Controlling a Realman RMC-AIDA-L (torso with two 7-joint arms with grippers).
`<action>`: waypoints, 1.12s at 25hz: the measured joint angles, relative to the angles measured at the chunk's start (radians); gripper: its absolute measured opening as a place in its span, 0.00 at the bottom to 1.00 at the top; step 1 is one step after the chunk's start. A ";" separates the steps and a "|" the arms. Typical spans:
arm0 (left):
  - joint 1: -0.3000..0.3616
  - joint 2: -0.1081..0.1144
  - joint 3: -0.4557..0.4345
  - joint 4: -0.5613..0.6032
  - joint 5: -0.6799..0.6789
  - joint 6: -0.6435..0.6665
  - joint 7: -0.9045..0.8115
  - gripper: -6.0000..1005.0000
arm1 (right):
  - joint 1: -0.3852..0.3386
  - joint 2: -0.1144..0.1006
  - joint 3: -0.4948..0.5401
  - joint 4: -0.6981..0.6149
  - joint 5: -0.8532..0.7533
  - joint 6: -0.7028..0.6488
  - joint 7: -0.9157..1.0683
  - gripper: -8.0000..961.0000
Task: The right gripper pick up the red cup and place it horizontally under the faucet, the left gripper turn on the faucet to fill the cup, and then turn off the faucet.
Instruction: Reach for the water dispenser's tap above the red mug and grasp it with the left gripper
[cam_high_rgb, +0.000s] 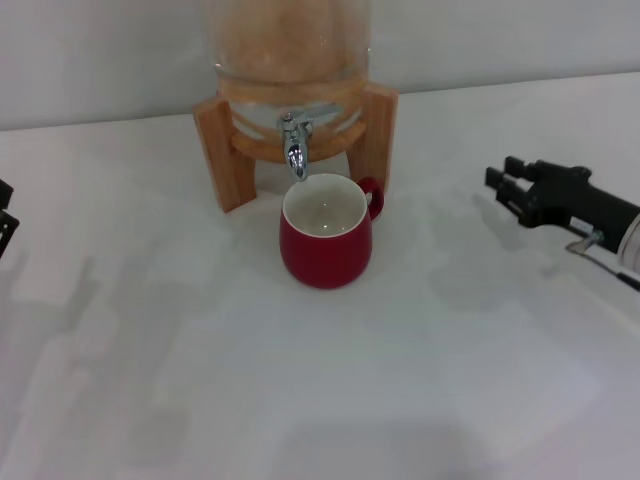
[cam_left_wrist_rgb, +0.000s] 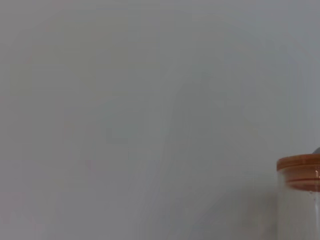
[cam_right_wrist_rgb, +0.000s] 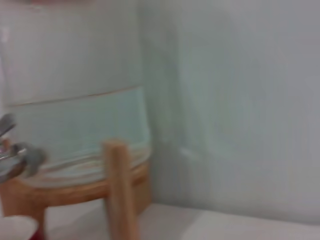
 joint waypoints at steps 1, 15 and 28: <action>0.000 0.000 0.000 0.000 -0.002 0.000 0.000 0.87 | -0.003 0.000 0.011 -0.004 0.017 0.004 -0.014 0.31; -0.010 0.004 -0.001 -0.006 -0.070 0.000 0.008 0.87 | -0.026 0.007 0.054 0.078 0.386 -0.097 -0.269 0.31; -0.035 0.005 0.001 -0.008 -0.081 0.000 0.019 0.87 | -0.034 0.009 0.055 0.176 0.627 -0.152 -0.490 0.31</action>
